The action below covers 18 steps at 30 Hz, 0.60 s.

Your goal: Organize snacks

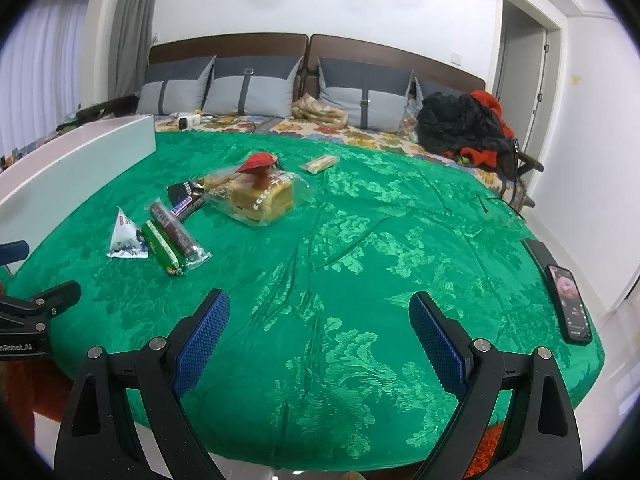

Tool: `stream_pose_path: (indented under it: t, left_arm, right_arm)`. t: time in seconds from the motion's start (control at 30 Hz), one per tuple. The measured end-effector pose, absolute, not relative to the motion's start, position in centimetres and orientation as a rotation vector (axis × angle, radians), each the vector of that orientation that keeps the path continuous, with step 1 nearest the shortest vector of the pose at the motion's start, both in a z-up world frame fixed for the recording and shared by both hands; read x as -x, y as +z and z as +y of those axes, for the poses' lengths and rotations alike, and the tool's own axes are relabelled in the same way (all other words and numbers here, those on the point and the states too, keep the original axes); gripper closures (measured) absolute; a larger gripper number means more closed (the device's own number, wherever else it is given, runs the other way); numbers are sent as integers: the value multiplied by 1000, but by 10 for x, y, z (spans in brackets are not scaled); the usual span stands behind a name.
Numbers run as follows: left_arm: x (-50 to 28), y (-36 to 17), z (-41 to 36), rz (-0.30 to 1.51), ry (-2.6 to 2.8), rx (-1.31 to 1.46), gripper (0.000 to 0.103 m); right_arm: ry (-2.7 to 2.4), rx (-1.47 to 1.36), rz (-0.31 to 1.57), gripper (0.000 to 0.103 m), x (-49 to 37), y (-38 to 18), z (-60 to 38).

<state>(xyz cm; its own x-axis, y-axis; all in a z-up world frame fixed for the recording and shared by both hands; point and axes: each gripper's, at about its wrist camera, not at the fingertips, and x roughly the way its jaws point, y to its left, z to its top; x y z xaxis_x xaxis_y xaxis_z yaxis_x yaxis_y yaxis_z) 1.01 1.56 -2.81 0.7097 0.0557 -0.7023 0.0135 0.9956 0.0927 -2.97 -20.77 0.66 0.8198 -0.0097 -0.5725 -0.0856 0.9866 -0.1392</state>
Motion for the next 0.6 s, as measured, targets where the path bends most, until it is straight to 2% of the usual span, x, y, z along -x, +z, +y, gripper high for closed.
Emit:
stream_pose_path:
  t: [0.6]
  left_arm:
    - [-17, -39, 18, 826, 28, -84, 0]
  right_arm:
    - [55, 145, 646, 10, 24, -1, -209]
